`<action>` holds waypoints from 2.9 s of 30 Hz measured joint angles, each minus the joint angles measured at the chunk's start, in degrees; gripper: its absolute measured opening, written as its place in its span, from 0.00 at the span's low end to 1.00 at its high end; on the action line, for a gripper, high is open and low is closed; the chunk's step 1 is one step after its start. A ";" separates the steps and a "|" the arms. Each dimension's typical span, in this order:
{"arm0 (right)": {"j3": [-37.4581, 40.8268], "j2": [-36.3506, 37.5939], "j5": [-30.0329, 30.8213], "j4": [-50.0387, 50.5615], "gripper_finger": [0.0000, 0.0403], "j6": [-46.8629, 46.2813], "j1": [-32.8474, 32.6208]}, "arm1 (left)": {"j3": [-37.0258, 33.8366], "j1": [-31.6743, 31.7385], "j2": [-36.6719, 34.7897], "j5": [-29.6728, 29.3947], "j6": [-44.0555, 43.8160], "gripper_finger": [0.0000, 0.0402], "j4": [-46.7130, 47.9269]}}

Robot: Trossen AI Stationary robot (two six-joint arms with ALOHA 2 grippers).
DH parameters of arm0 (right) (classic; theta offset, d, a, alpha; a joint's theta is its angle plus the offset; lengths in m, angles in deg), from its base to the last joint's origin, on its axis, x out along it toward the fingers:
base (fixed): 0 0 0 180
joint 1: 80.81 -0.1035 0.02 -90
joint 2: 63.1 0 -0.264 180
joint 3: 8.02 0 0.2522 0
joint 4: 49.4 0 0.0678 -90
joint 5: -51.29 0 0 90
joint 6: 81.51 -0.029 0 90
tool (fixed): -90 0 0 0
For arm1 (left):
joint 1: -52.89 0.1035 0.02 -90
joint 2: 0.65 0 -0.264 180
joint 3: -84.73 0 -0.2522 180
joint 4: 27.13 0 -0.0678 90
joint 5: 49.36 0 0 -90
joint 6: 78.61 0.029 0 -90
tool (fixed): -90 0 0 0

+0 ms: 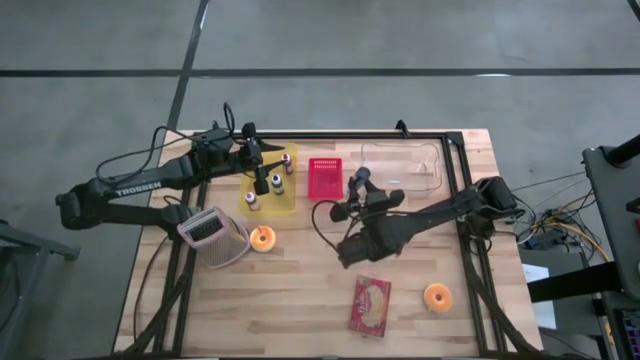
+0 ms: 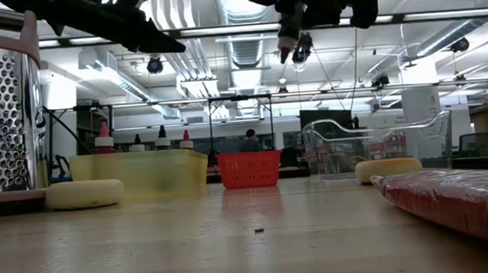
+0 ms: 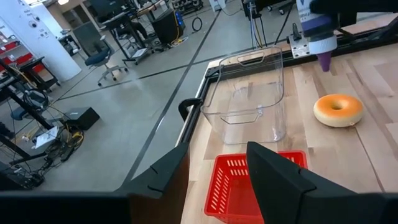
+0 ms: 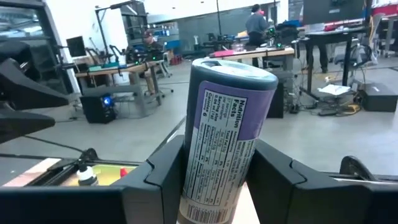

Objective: Pick & Place Food Item
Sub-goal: Put the purple food coloring bottle into the yellow bin

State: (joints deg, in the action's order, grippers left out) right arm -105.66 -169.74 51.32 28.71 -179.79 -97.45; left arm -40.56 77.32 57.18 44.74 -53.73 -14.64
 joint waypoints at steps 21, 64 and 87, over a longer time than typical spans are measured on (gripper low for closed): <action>-2.83 0.04 -51.40 -11.96 0.35 78.74 1.39 | -0.04 0.00 0.02 0.00 -0.87 0.41 0.51; 36.58 20.94 -100.62 -118.39 0.35 117.85 30.14 | -0.07 -0.07 0.02 0.04 -3.86 0.41 1.75; 34.14 4.31 -111.09 -154.32 0.35 110.21 36.48 | -0.24 -0.04 10.25 15.89 -3.82 0.41 -23.30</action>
State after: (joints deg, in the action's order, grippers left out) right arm -71.52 -165.43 -59.77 -125.61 -69.58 -60.97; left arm -40.80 77.28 67.43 60.63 -57.55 -37.94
